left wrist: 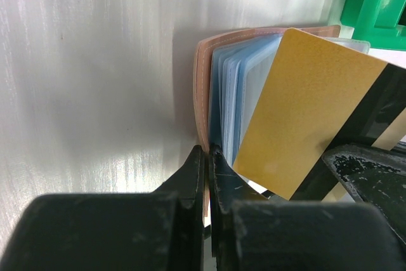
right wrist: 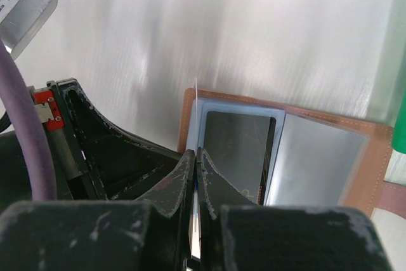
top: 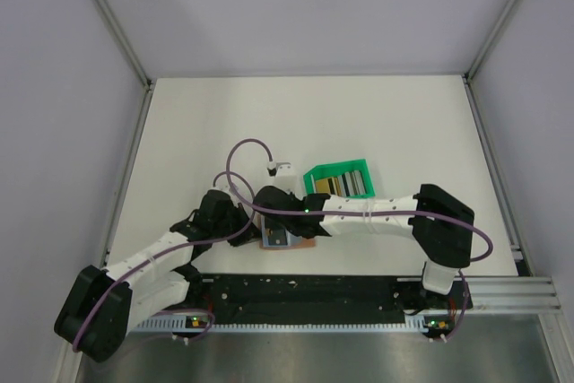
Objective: Put the credit cards into the card holder
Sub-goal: Turn over the card slot in the card holder.
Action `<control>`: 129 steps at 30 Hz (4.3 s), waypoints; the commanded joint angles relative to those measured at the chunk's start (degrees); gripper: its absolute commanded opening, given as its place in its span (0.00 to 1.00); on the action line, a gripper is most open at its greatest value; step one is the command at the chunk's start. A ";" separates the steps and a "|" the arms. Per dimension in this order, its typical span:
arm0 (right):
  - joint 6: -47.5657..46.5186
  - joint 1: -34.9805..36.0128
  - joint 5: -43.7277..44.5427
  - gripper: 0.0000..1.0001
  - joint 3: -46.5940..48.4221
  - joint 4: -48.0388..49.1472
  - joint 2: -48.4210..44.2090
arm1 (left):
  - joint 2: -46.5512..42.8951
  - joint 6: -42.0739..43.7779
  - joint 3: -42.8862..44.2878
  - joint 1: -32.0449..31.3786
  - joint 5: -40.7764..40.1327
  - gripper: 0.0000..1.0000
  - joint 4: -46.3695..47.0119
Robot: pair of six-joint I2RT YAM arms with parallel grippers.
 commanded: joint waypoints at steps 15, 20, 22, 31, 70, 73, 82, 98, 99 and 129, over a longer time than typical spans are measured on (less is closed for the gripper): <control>-2.38 1.09 4.82 0.00 5.41 -6.80 0.77 | -0.62 -0.19 -0.42 -0.22 0.09 0.00 2.41; -2.73 1.45 6.85 0.00 5.67 -8.56 -0.29 | -0.53 -0.11 -0.42 -0.22 -0.17 0.00 2.32; -3.00 1.71 7.46 0.00 5.94 -9.00 -0.55 | -0.53 -0.02 -0.42 -0.22 -0.17 0.00 2.24; -3.26 2.32 10.89 0.00 7.34 -13.04 -0.81 | -0.44 0.25 -0.42 -0.22 -0.18 0.00 2.15; -7.48 2.41 6.76 0.00 7.08 -12.61 -3.63 | 0.61 1.04 0.20 -0.13 -0.44 0.00 1.71; -7.65 2.41 6.59 0.00 6.29 -12.43 -4.33 | 0.61 1.12 0.11 -0.22 -0.53 0.00 1.71; -8.62 2.41 6.76 0.00 4.71 -10.50 -6.00 | 0.17 1.12 0.20 -0.22 -0.70 0.00 1.27; -8.79 1.44 4.04 0.00 3.74 -10.06 -6.00 | 0.09 1.04 -0.07 -0.22 -0.79 0.00 1.36; -8.88 1.44 3.78 0.00 3.74 -9.80 -6.09 | 0.17 1.04 -0.15 -0.22 -0.79 0.00 1.36; -4.23 -4.35 3.43 0.00 -5.48 -12.96 -16.02 | 0.52 1.47 0.55 -0.05 -1.58 0.00 0.30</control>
